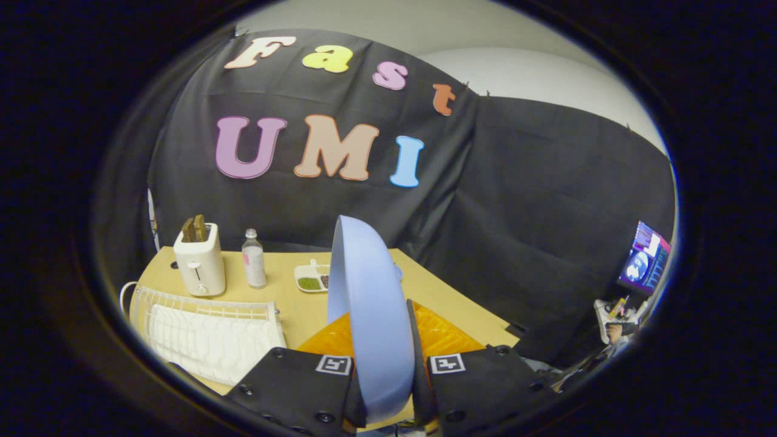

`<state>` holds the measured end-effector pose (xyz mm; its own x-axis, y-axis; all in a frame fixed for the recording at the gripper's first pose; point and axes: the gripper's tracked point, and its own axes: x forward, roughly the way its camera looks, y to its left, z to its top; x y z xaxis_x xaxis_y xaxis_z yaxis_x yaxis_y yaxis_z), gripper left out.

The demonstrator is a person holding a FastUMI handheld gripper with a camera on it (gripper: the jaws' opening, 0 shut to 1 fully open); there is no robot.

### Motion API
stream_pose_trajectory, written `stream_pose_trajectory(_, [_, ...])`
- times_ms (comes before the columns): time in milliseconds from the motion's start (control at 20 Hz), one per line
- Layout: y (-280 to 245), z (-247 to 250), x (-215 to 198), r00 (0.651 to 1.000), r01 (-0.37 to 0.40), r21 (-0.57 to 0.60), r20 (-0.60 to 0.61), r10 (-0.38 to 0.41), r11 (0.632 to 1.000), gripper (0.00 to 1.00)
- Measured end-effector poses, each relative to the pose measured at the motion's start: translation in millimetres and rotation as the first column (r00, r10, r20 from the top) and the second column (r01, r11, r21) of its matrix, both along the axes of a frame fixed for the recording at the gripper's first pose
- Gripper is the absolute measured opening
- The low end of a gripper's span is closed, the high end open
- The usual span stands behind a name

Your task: Take the plate from the dish rack, then take the spoon from the basket and place it into the plate.

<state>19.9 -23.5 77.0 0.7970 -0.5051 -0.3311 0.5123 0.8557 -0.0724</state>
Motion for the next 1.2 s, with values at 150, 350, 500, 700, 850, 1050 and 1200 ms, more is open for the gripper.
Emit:
stream_pose_trajectory(150, [-23, -30, -16, 0.998, 0.051, 0.057, -0.036, -0.049, 0.997, 0.33])
stream_pose_trajectory(350, [-44, -74, -27, 0.992, 0.105, 0.158, -0.089, -0.091, 0.982, 0.33])
stream_pose_trajectory(500, [-48, -109, -29, 0.987, 0.121, 0.24, -0.128, -0.092, 0.963, 0.33])
stream_pose_trajectory(700, [-42, -151, -24, 0.987, 0.116, 0.394, -0.148, -0.061, 0.912, 0.33])
stream_pose_trajectory(850, [-33, -177, -13, 0.991, 0.095, 0.506, -0.132, -0.031, 0.857, 0.33])
stream_pose_trajectory(1050, [-22, -211, 6, 0.994, 0.063, 0.632, -0.106, 0.005, 0.772, 0.33])
stream_pose_trajectory(1200, [-19, -225, 12, 0.995, 0.055, 0.688, -0.095, 0.015, 0.724, 0.33])
